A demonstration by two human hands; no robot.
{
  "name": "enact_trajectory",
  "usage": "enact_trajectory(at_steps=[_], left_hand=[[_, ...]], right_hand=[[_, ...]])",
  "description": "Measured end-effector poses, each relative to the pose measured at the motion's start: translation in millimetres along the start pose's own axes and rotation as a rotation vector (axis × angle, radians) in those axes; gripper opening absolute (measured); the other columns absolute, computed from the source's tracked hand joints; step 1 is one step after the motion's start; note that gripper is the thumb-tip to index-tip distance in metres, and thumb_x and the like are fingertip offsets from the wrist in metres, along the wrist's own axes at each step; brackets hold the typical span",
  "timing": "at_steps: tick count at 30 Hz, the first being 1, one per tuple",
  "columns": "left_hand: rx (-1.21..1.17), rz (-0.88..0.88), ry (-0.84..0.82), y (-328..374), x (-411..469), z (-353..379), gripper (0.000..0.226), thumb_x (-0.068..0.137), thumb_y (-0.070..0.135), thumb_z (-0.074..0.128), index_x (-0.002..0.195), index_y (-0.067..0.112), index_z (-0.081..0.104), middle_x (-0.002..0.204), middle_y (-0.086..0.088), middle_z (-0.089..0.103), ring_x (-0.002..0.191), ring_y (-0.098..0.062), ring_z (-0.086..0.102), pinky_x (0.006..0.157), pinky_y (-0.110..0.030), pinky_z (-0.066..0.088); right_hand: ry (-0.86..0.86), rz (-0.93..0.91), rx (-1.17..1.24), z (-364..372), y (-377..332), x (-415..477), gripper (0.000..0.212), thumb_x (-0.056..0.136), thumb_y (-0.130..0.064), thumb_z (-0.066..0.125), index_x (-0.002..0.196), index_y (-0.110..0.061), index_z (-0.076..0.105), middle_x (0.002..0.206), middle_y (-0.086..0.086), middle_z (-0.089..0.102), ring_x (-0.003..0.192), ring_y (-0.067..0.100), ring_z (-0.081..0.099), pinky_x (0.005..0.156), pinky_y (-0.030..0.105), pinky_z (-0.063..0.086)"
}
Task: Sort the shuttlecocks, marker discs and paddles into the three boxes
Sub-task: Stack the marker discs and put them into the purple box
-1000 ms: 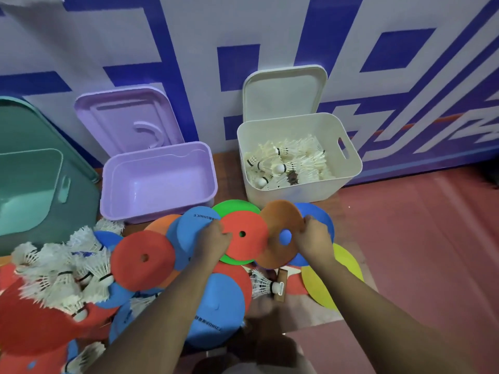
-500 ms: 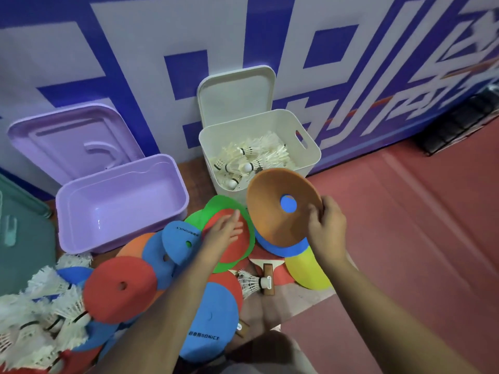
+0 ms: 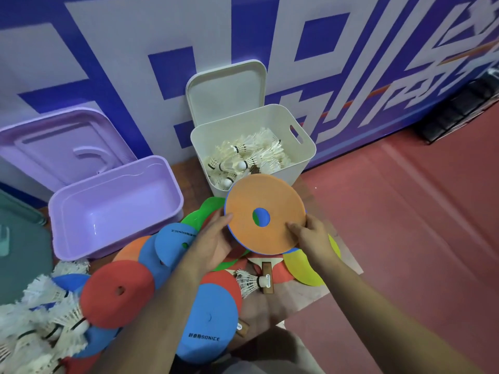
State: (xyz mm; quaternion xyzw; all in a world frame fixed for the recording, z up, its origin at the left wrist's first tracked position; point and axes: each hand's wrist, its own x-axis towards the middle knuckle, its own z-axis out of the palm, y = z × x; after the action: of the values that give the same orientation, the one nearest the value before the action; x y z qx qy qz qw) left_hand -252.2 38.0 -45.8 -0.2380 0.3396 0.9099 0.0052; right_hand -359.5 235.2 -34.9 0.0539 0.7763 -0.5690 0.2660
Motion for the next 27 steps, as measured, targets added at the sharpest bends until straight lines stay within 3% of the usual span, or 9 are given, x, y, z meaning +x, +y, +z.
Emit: enact_trajectory(at_steps=[3,5,7,10,13,16,19,23,27], left_hand=[[0.045,0.014,0.016,3,-1,0,0.076,0.07,0.039,0.082,0.136,0.02,0.051,0.134,-0.008,0.06,0.12,-0.022,0.059,0.1,-0.045,0.047],[0.067,0.05,0.054,8,-3,0,0.085,0.067,0.044,0.083,0.139,0.018,0.047,0.135,-0.008,0.059,0.121,-0.024,0.057,0.102,-0.048,0.045],[0.088,0.115,0.095,11,-5,-1,0.07,0.079,0.035,0.073,0.139,0.014,0.046,0.132,-0.009,0.061,0.118,-0.025,0.059,0.101,-0.048,0.046],[0.193,0.181,0.219,17,-10,-1,0.048,0.084,0.023,0.064,0.128,0.011,0.05,0.108,-0.004,0.071,0.096,-0.017,0.068,0.085,-0.033,0.056],[0.333,0.21,0.292,18,-15,-2,0.025,0.092,0.013,0.062,0.116,0.012,0.054,0.1,-0.006,0.073,0.09,-0.015,0.07,0.077,-0.026,0.055],[0.42,0.204,0.31,19,-23,-3,0.032,0.091,0.015,0.063,0.121,0.012,0.052,0.107,-0.013,0.072,0.099,-0.022,0.069,0.089,-0.035,0.052],[0.465,0.219,0.346,18,-30,-6,0.033,0.09,0.017,0.066,0.12,0.013,0.053,0.101,-0.008,0.074,0.099,-0.022,0.069,0.093,-0.036,0.051],[0.513,0.223,0.35,17,-38,-8,0.029,0.088,0.018,0.068,0.113,0.018,0.054,0.092,-0.003,0.074,0.09,-0.016,0.067,0.091,-0.032,0.049],[0.558,0.197,0.347,10,-43,-12,0.028,0.089,0.015,0.067,0.112,0.018,0.052,0.092,-0.005,0.071,0.091,-0.015,0.066,0.085,-0.024,0.05]], right_hand=[[-0.02,-0.026,-0.142,3,3,8,0.021,0.093,-0.026,0.058,0.089,-0.005,0.06,0.076,0.01,0.062,0.065,0.028,0.062,0.054,0.039,0.052],[0.078,-0.096,-0.22,1,5,12,0.029,0.093,-0.035,0.056,0.081,-0.008,0.055,0.071,0.005,0.056,0.065,0.024,0.053,0.058,0.035,0.044],[0.248,-0.126,-0.333,-2,12,18,0.025,0.092,-0.033,0.057,0.098,-0.009,0.057,0.094,0.006,0.06,0.079,0.022,0.053,0.07,0.034,0.043],[0.311,-0.004,-0.549,-6,33,33,0.056,0.087,-0.037,0.065,0.123,0.001,0.047,0.122,0.022,0.05,0.106,0.037,0.053,0.084,0.041,0.048],[0.173,0.155,-0.563,-3,50,43,0.053,0.087,-0.037,0.064,0.114,0.007,0.05,0.108,0.022,0.06,0.102,0.041,0.058,0.076,0.041,0.048],[0.131,0.11,-0.447,0,58,46,0.013,0.085,-0.01,0.055,0.097,-0.004,0.056,0.09,0.017,0.067,0.088,0.039,0.065,0.074,0.045,0.054],[0.203,0.038,-0.426,-2,58,42,0.012,0.083,-0.008,0.05,0.092,-0.008,0.058,0.09,0.014,0.065,0.084,0.035,0.062,0.071,0.04,0.052],[0.316,0.13,-0.539,-10,67,49,0.051,0.082,-0.028,0.067,0.117,0.004,0.047,0.111,0.026,0.055,0.102,0.041,0.056,0.075,0.039,0.048],[0.214,0.229,-0.438,-6,77,54,0.041,0.082,-0.034,0.069,0.095,-0.006,0.042,0.065,0.005,0.046,0.072,0.03,0.053,0.051,0.03,0.035]])
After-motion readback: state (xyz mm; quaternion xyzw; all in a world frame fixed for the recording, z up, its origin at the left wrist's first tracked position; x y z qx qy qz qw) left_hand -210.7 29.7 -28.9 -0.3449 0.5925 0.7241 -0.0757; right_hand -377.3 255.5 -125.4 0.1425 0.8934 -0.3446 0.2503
